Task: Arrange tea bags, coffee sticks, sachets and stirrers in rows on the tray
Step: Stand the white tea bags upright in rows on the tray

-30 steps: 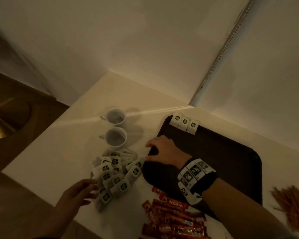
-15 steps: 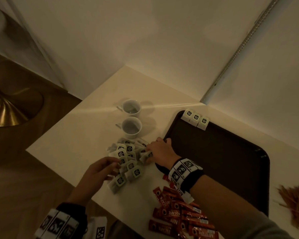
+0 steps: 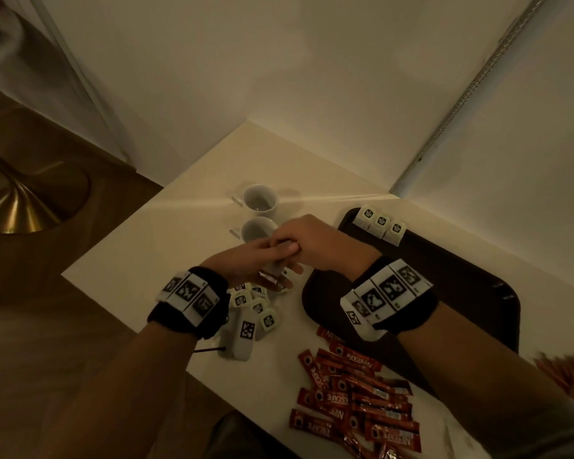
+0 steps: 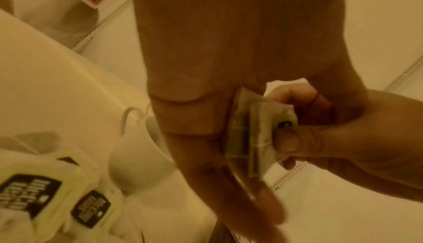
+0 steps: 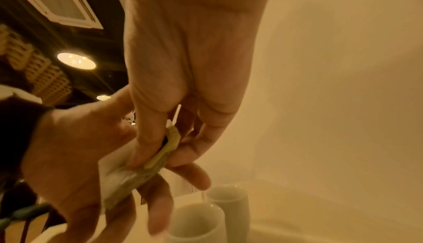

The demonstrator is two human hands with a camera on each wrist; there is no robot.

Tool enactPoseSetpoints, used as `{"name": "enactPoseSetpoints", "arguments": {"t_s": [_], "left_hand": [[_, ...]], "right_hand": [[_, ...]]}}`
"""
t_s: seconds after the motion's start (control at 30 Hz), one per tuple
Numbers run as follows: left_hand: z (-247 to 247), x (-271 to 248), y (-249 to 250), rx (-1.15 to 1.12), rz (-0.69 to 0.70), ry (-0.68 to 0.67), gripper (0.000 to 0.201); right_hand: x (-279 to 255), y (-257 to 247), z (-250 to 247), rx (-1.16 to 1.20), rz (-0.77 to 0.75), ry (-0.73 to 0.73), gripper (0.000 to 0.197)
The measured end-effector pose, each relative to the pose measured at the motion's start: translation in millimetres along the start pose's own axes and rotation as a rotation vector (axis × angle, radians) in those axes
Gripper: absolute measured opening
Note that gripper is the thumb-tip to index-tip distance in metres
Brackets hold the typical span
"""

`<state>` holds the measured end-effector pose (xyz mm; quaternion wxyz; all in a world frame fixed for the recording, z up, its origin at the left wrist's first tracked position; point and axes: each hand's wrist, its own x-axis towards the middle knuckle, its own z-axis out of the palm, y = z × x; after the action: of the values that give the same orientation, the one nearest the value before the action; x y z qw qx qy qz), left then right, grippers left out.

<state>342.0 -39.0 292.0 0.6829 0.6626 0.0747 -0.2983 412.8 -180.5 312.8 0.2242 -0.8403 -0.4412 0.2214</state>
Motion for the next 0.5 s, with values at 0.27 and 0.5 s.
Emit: {"name": "enactPoseSetpoints", "arguments": {"t_s": [0.27,0.5], "left_hand": [[-22.2,-3.6,-13.3,-0.258,0.175,0.263,0.025],[-14.8,-0.2,2.6,-0.565,0.242,0.290,0.017]], "right_hand": [[-18.0,16.9,35.9,0.131,0.337,0.192,0.028],[-22.5,7.6,118.6,-0.227,0.435,-0.224,0.065]]}}
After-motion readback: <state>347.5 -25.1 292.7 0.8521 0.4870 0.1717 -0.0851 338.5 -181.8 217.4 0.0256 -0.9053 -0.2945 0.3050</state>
